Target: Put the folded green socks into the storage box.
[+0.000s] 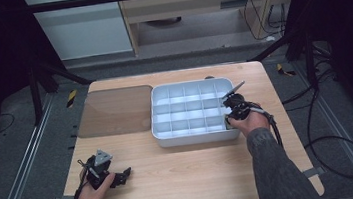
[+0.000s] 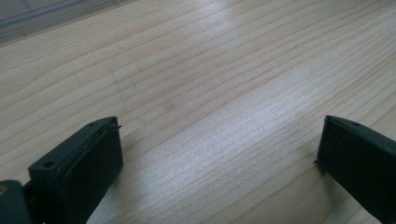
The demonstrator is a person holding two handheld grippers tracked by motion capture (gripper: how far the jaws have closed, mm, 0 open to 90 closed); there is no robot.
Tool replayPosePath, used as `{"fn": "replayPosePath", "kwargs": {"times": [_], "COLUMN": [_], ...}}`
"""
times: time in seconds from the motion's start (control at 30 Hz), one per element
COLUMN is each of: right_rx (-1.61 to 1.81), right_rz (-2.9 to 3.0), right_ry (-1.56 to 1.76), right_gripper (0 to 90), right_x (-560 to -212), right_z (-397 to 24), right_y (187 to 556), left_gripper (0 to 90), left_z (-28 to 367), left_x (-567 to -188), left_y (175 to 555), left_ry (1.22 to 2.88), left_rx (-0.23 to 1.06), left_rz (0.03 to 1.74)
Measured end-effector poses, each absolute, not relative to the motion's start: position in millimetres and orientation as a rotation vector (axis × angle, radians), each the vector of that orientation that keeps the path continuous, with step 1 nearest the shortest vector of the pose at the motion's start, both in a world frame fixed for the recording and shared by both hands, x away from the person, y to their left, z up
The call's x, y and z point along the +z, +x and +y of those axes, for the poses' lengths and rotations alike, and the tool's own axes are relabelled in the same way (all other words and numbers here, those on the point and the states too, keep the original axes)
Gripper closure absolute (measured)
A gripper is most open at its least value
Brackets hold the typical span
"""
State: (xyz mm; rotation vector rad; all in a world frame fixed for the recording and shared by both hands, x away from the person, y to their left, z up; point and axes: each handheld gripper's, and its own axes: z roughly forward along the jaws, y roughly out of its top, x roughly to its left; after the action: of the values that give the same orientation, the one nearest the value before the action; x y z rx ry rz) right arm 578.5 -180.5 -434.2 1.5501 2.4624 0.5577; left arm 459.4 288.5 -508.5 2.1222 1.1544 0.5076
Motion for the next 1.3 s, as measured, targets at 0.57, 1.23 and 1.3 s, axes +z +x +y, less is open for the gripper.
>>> {"fn": "replayPosePath", "kwargs": {"times": [0.57,1.23,1.3], "right_rx": [0.556,0.618,0.634], "right_rz": [2.479,2.449,2.434], "right_ry": [1.559,1.538,1.540], "right_gripper": [89.7,88.7,89.0], "right_x": [-436.4,-426.2,-423.2], "right_z": [-180.1,-183.1,-184.8], "right_y": [578.0,570.1,568.9], "left_gripper": [0.0,0.0,0.0], "left_z": [287.7,287.7,287.5], "left_x": [-508.8,-508.8,-508.8], "left_y": [459.0,459.0,459.0], "left_ry": [2.119,2.119,2.118], "left_rx": [0.505,0.505,0.506], "left_rz": [1.152,1.152,1.154]}}
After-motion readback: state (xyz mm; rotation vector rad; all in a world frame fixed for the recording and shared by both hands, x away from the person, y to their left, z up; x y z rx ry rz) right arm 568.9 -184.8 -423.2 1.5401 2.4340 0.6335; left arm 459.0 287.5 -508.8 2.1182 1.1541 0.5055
